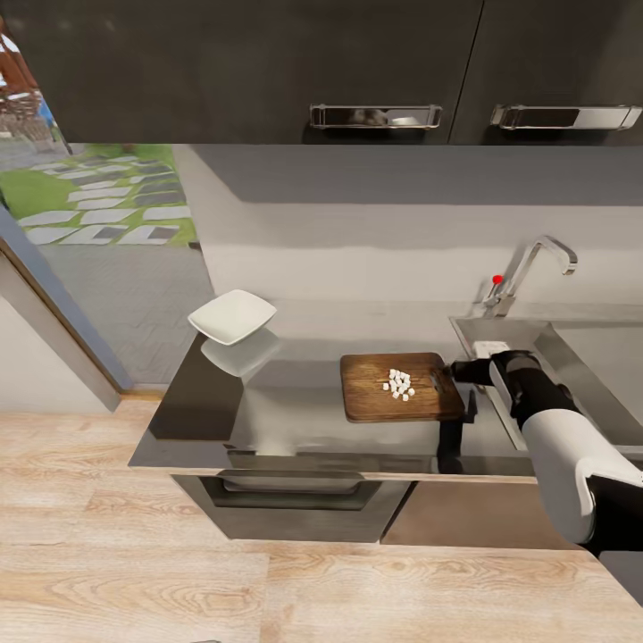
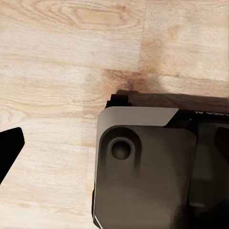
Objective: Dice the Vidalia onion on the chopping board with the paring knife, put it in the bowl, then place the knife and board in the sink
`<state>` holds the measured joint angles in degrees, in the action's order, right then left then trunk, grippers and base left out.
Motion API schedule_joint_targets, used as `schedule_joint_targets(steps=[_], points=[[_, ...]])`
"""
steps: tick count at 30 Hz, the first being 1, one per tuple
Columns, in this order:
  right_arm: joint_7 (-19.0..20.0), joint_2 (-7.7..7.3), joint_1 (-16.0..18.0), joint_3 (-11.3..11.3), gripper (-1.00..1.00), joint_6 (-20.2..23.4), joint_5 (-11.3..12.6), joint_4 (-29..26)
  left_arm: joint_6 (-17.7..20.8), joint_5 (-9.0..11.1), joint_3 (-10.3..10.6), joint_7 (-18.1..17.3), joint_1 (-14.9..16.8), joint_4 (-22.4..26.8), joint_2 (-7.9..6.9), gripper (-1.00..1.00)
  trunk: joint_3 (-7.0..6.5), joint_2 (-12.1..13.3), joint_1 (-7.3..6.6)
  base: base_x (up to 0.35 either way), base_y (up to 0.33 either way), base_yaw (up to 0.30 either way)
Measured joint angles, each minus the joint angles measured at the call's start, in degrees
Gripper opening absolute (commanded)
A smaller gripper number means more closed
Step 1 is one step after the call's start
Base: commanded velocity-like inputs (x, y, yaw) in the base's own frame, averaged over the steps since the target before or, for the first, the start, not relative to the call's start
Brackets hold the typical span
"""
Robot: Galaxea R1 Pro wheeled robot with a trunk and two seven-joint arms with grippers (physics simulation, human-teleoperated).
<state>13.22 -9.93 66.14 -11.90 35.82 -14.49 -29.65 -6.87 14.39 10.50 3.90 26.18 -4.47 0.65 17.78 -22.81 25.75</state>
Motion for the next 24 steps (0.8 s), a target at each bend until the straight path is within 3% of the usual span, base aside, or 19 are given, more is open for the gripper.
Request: schedule_joint_targets(steps=[24], points=[[0.2, 0.86, 0.0, 0.4, 1.0, -0.3, -0.2, 0.3, 0.0, 0.0, 0.0, 0.0, 0.0, 0.0, 0.08, 1.0, 0.0, 0.0, 0.0, 0.0, 0.0, 0.0]])
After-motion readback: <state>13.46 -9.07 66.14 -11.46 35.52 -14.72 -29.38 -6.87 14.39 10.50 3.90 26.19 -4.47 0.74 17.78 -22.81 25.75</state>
